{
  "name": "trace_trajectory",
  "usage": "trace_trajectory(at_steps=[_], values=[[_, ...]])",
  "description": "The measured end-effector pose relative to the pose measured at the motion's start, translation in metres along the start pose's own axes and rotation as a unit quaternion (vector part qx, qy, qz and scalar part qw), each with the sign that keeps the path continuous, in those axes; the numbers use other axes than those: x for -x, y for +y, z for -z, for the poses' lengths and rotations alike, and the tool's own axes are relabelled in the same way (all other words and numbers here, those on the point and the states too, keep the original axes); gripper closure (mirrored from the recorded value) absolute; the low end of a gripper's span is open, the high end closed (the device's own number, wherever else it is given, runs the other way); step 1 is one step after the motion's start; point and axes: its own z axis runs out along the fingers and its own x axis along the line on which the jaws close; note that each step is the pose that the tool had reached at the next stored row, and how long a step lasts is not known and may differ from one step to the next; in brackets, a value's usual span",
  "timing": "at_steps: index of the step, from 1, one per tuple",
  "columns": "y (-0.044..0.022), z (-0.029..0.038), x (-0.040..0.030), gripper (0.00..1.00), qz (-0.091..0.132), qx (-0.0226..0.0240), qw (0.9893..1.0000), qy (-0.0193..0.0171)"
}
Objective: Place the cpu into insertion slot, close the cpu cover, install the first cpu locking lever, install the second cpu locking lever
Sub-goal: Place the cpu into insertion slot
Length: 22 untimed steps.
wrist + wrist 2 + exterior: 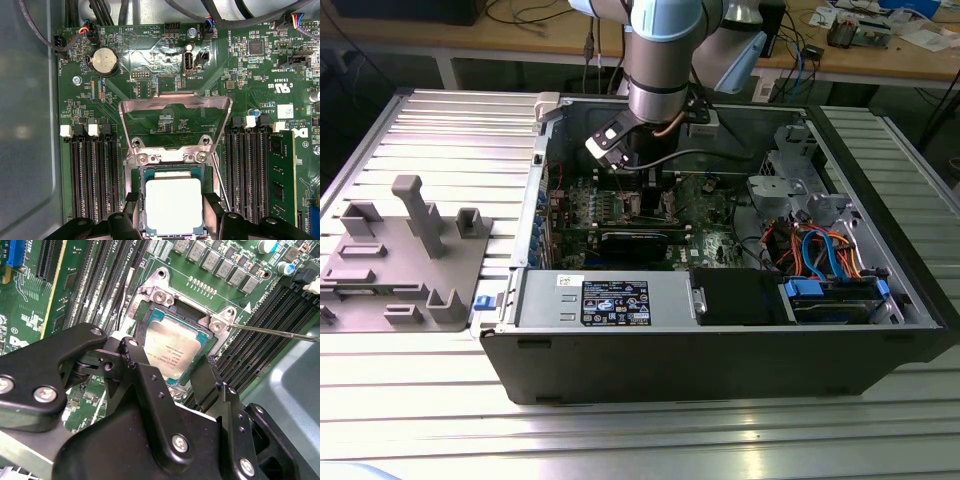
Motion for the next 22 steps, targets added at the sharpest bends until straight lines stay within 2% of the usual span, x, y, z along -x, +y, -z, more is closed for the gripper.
trace_trajectory(at_steps=[7,15,20,21,22], values=[[0.0,0.0019,0.0001,0.38,-0.001,0.0003,1.0,-0.0016],[0.0001,0.0174,0.0003,0.38,-0.001,0.0003,1.0,-0.0037],[0.0002,0.0197,0.0003,0.38,0.0,0.0004,1.0,-0.0036],[0.0002,0.0198,0.0003,0.39,0.0,0.0003,1.0,-0.0037],[0.0002,0.0198,0.0003,0.53,0.0,0.0004,1.0,-0.0037]])
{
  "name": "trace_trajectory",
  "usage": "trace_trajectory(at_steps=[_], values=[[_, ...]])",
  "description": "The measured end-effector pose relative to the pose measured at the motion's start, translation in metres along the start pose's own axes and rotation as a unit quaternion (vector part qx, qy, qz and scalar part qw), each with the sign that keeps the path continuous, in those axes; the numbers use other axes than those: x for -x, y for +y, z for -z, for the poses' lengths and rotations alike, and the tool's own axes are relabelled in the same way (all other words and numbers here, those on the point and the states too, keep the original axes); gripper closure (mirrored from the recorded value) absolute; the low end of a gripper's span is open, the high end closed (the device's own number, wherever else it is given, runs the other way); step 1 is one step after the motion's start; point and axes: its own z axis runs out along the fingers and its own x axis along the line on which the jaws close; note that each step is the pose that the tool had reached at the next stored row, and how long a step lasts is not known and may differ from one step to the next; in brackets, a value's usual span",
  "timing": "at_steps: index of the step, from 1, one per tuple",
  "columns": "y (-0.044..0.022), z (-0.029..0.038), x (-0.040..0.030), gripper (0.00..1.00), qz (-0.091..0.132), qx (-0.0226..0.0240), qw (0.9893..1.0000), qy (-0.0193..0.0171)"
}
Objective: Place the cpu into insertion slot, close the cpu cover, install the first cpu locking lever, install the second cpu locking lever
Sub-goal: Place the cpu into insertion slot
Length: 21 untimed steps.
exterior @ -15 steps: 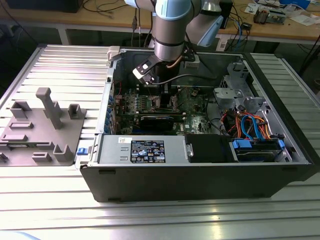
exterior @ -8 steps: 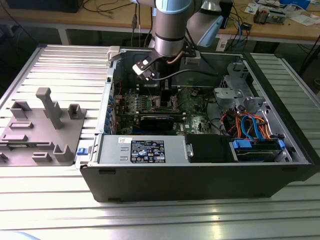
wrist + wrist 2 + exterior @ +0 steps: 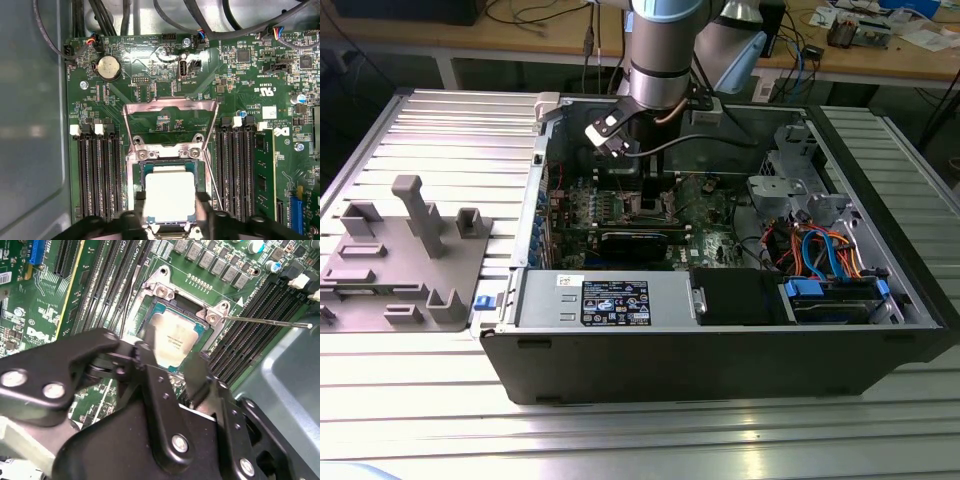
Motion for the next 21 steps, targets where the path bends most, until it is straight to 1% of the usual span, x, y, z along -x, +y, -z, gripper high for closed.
trace_trajectory(at_steps=[1,5,6,7,13,21], values=[[0.0,0.0,0.0,0.53,0.0,0.0,1.0,0.0],[0.0,0.0,0.0,0.76,0.0,0.0,1.0,-0.0001],[0.0,0.0,0.0001,0.76,0.0,0.0,1.0,-0.0001],[0.0001,0.0,0.0003,0.89,0.0,0.0,1.0,-0.0001],[0.0002,0.0002,0.0025,0.89,0.0,0.0,1.0,-0.0001],[0.0004,0.0027,0.0028,0.89,0.0,-0.0001,1.0,0.0]])
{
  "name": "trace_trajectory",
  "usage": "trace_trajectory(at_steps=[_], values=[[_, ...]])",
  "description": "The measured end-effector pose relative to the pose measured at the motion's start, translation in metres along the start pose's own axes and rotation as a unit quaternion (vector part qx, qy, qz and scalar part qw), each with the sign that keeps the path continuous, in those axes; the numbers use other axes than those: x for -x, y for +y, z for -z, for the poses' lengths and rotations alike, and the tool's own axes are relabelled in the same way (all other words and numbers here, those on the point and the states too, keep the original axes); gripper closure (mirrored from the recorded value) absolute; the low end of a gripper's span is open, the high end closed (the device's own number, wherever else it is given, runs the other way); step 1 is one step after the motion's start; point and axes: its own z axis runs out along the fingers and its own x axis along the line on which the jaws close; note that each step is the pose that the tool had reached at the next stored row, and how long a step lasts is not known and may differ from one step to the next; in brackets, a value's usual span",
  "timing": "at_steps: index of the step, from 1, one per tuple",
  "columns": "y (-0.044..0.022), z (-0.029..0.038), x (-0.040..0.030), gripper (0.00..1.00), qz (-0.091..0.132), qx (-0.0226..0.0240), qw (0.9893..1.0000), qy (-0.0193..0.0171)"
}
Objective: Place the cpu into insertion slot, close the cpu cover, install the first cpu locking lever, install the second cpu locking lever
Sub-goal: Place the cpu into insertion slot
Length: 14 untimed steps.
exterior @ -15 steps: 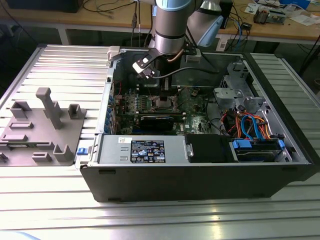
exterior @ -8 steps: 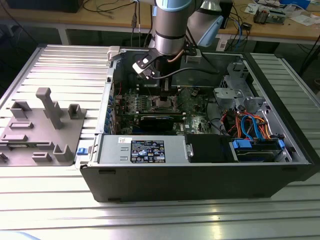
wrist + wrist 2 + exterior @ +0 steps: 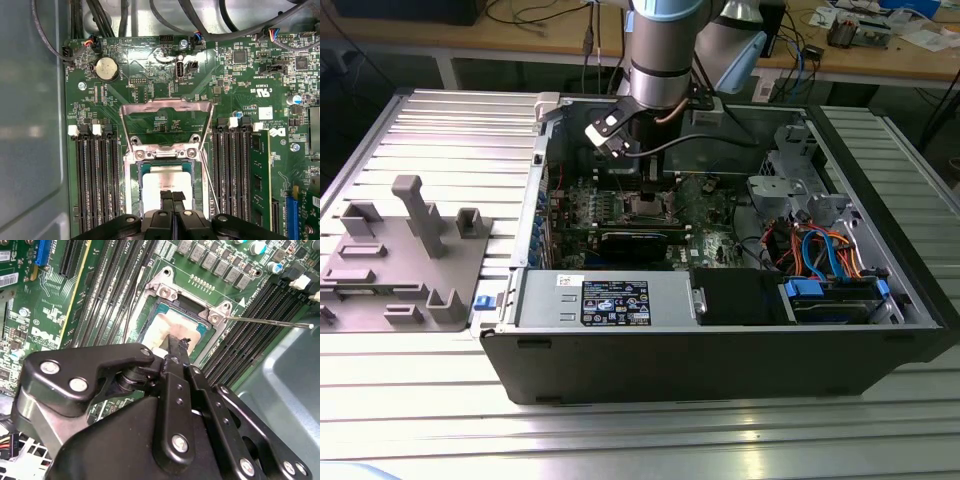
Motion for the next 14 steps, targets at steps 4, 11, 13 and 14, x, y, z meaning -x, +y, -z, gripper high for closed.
trace_trajectory(at_steps=[4,11,13,14], values=[[0.0002,0.0046,0.0,0.89,0.0,0.0001,1.0,0.0005],[0.0007,0.028,0.0005,0.89,0.0,0.0001,1.0,0.0005],[0.0007,0.0317,0.0006,0.89,0.0,0.0,1.0,0.0005],[0.0007,0.0332,0.0006,0.89,0.0,0.0001,1.0,0.0005]])
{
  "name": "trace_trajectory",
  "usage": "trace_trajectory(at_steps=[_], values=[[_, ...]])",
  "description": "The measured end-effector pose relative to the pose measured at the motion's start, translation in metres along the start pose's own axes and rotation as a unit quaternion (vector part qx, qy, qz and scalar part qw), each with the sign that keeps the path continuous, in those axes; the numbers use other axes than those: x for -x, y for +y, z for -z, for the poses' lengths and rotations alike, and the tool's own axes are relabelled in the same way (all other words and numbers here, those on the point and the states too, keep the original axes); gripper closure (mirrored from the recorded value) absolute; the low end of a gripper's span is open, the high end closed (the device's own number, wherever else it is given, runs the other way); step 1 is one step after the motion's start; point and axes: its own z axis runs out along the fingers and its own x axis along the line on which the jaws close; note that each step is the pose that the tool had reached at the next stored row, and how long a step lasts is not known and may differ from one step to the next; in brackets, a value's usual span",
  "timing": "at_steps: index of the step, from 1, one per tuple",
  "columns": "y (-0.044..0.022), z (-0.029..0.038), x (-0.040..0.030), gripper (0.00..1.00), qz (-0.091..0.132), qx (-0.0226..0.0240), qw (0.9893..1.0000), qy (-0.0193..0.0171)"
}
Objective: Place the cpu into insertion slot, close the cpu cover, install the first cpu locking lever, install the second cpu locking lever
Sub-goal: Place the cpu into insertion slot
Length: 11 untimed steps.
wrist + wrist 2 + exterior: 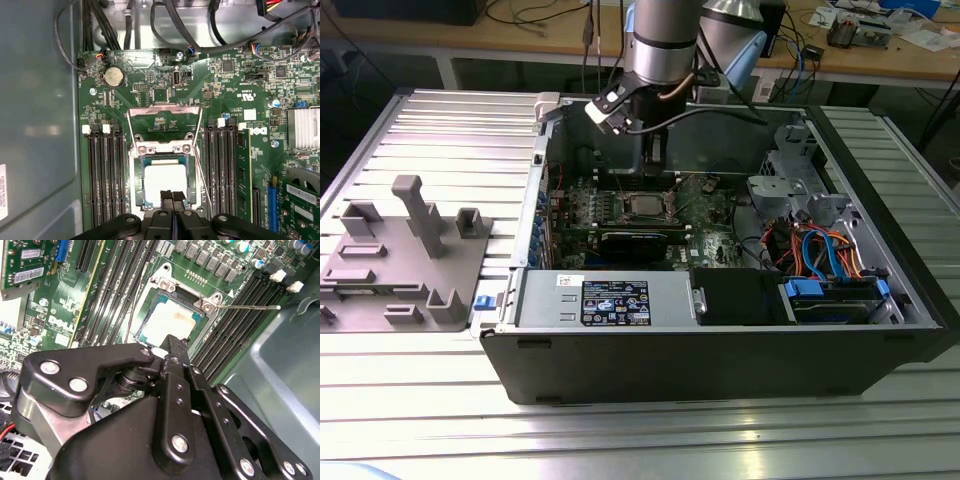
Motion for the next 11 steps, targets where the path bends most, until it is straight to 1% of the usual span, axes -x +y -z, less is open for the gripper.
trace_trajectory(at_steps=[2,3,7,11], values=[[0.0,0.0049,0.0001,0.89,0.0,0.0,1.0,0.0],[0.0001,0.0088,0.0002,0.89,0.0,0.0,1.0,0.0],[0.0001,0.0181,0.0004,0.89,0.0,0.0,1.0,0.0],[0.0002,0.0187,0.0004,0.89,0.0,0.0,1.0,0.0003]])
